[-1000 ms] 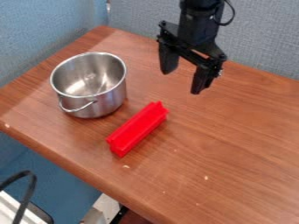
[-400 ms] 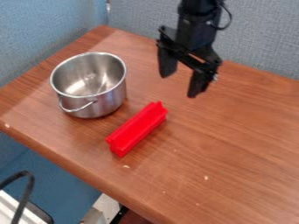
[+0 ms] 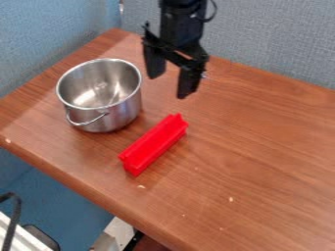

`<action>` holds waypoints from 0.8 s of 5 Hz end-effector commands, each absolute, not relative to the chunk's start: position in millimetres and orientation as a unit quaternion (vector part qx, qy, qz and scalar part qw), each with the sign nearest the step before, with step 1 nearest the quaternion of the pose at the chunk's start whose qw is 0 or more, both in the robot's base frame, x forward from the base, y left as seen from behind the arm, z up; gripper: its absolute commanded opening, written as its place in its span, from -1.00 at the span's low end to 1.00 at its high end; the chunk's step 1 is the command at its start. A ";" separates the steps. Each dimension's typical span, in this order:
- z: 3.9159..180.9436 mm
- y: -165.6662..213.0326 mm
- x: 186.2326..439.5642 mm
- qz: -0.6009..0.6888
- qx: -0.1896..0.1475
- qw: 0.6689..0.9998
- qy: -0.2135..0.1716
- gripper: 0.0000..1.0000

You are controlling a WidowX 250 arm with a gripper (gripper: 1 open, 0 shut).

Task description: Move the red object from the metal pot to the table

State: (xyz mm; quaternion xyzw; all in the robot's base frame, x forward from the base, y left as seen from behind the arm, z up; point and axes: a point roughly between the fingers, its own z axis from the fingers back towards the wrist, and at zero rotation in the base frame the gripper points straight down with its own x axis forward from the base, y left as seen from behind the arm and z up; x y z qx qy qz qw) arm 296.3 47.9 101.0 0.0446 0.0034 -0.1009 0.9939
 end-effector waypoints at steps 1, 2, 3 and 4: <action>124.1 39.5 294.8 -0.142 0.061 0.987 -0.036 1.00; 125.9 29.4 297.3 -0.166 0.068 0.983 -0.040 1.00; 114.4 32.0 280.6 -0.166 0.062 0.984 -0.033 1.00; 111.7 42.5 265.2 -0.192 0.050 0.980 -0.032 1.00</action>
